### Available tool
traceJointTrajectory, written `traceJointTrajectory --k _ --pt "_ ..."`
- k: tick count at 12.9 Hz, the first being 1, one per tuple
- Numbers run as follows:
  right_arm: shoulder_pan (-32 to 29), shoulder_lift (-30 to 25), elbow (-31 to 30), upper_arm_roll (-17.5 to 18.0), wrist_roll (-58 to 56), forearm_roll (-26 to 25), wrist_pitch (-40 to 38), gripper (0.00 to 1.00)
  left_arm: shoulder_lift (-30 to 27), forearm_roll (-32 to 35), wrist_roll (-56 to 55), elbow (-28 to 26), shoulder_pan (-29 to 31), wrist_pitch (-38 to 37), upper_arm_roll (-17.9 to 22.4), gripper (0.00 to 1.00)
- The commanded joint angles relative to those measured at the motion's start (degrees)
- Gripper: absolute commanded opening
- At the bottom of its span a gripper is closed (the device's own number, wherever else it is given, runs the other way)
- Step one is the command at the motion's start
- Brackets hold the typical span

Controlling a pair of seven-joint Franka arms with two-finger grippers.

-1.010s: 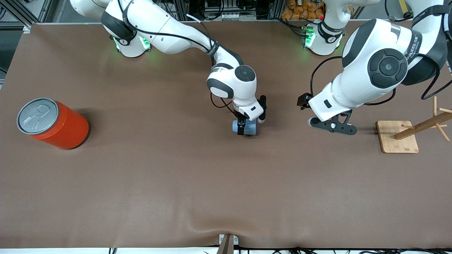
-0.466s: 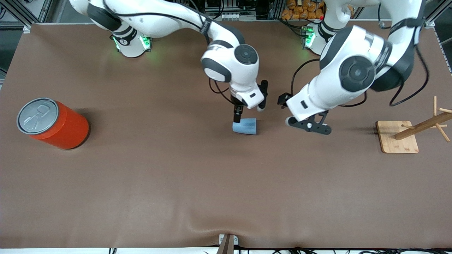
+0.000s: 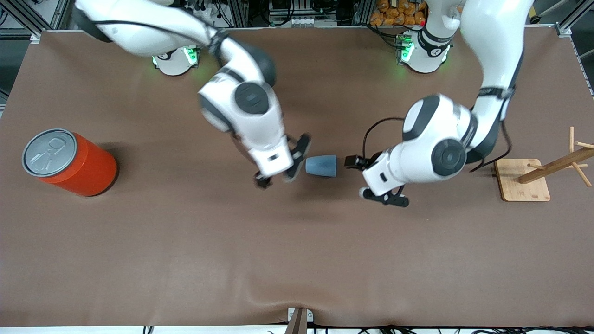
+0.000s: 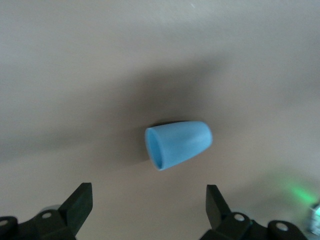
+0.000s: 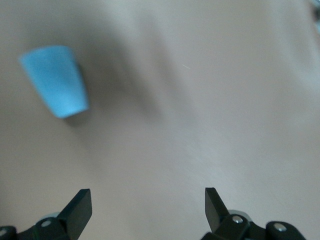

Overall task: Flip cup
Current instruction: 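Open the right gripper and withdraw it while the left gripper holds the cup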

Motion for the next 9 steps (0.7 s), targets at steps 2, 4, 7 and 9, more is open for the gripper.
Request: traceJointTrajectory --k 2,4,7,9 --pt "-12.7 -0.4 -1.4 2.1 0.1 0.9 -0.1 1.0 6.8 -3.5 0.7 -1.0 -3.8 2.7 0.1 1.0" --pt "-15.9 -0.4 0.1 1.3 0.1 2.4 -2.9 1.0 6.4 -3.6 0.7 -4.1 -3.3 3.9 0.0 1.0" --pt "-14.6 -0.5 10.8 -8.0 0.4 9.6 -16.1 1.0 6.9 -3.6 0.3 -5.3 -3.9 5.5 0.0 1.0" --pt "-11.0 -4.7 13.0 -15.9 1.0 12.1 -20.2 1.0 7.5 -3.7 -0.4 -5.3 -4.9 7.5 0.0 1.0"
